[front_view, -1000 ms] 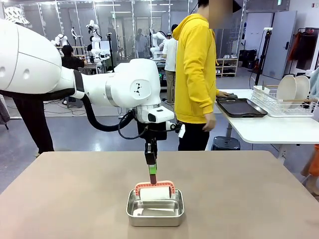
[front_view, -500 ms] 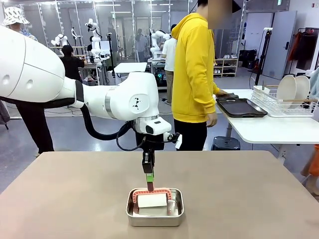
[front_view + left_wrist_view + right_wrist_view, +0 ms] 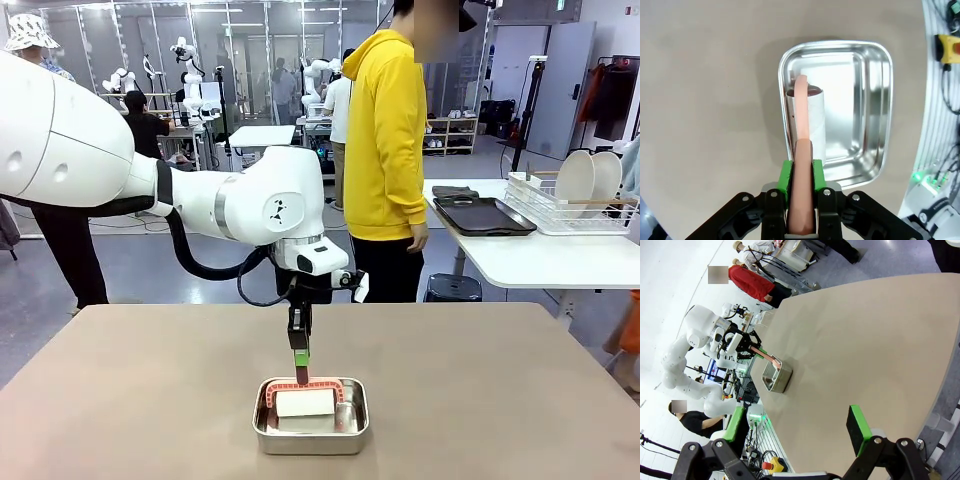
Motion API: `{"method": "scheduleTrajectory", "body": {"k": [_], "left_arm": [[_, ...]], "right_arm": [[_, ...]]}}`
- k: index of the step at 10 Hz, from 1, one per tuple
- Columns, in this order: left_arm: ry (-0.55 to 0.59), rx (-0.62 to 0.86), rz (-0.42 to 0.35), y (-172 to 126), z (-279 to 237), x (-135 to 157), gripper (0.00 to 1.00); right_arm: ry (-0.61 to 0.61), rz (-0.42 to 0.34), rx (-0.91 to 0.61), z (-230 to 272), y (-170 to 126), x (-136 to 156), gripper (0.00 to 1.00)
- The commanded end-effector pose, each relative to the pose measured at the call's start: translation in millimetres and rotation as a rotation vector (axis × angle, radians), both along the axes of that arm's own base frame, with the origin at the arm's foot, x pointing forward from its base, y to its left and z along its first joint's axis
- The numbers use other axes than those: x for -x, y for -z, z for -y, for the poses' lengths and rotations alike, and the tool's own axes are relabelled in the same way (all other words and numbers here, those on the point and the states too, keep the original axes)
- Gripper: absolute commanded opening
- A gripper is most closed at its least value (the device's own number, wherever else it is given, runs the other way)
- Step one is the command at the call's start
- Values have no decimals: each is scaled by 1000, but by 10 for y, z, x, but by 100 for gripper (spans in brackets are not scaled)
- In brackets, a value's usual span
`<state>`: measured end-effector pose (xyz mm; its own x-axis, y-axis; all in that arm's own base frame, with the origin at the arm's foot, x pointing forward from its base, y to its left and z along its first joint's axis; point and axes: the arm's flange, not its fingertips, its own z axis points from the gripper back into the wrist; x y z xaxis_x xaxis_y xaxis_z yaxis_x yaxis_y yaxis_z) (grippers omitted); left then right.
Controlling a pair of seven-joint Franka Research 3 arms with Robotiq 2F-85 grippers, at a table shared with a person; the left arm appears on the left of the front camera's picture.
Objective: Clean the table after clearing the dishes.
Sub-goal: Place the Lint Roller back on top of the Airtight Container.
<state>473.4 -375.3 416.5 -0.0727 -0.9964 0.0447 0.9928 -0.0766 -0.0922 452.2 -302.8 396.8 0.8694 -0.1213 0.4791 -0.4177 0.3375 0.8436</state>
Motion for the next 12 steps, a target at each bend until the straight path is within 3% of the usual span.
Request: {"method": "scheduleTrajectory", "body": {"k": [1, 10, 11, 12], "left_arm": [[-38, -56, 74, 352, -30, -55, 21], [-27, -73, 56, 477, 96, -123, 21], [24, -91, 70, 415, 66, -117, 21], [-28, -41, 18, 35, 143, 24, 21]], "right_arm": [[4, 9, -6, -45, -21, 44, 100], [4, 9, -6, -45, -21, 44, 100], [4, 9, -6, -45, -21, 44, 100], [4, 9, -6, -45, -21, 44, 100]]}}
